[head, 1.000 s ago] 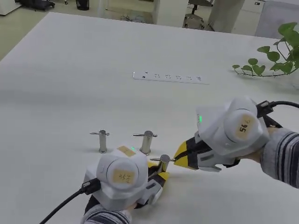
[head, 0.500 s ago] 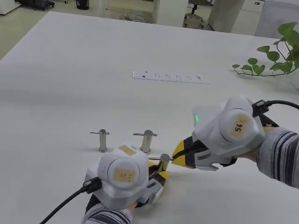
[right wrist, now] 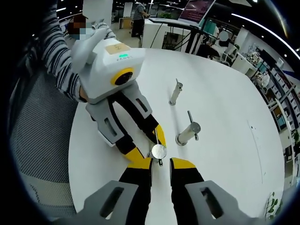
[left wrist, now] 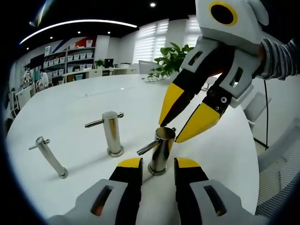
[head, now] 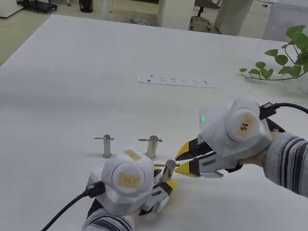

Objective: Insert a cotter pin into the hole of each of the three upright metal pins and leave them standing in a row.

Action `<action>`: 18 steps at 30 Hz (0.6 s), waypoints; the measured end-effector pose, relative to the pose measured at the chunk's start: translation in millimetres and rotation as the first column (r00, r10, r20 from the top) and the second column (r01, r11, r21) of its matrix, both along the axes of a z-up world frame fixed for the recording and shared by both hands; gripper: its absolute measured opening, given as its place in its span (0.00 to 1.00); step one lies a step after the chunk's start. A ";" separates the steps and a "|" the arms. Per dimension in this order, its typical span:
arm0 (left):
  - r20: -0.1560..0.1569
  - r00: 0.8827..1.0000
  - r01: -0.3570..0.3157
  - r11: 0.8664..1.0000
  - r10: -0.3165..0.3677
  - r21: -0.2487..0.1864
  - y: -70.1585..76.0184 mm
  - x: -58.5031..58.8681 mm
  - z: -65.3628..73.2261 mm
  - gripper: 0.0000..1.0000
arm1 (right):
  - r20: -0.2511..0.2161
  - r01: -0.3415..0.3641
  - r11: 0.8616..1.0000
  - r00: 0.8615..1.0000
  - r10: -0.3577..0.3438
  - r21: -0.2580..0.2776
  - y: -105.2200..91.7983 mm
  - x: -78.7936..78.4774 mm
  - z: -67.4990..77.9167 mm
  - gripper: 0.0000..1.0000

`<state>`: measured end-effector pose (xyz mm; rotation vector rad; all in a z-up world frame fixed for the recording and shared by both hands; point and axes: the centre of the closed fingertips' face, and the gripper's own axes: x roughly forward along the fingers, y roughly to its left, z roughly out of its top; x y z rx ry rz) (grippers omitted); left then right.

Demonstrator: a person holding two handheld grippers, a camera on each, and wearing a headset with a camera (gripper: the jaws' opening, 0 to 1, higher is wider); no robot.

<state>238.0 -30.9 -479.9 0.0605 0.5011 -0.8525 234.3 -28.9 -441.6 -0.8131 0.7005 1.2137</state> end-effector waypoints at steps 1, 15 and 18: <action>0.000 1.000 0.006 1.000 -0.006 0.003 0.8 -1.0 0.8 0.28 | -0.010 0.002 1.000 1.000 -0.002 0.002 0.9 -0.5 -0.5 0.10; -0.013 1.000 0.007 1.000 -0.007 -0.006 16.3 -5.9 15.0 0.42 | -0.123 0.057 0.998 0.991 -0.051 0.039 12.9 0.4 -16.0 0.09; -0.022 1.000 0.010 1.000 -0.011 -0.023 16.1 -7.4 18.2 0.43 | -0.138 0.068 0.997 0.988 -0.061 0.047 13.2 -0.4 -16.9 0.09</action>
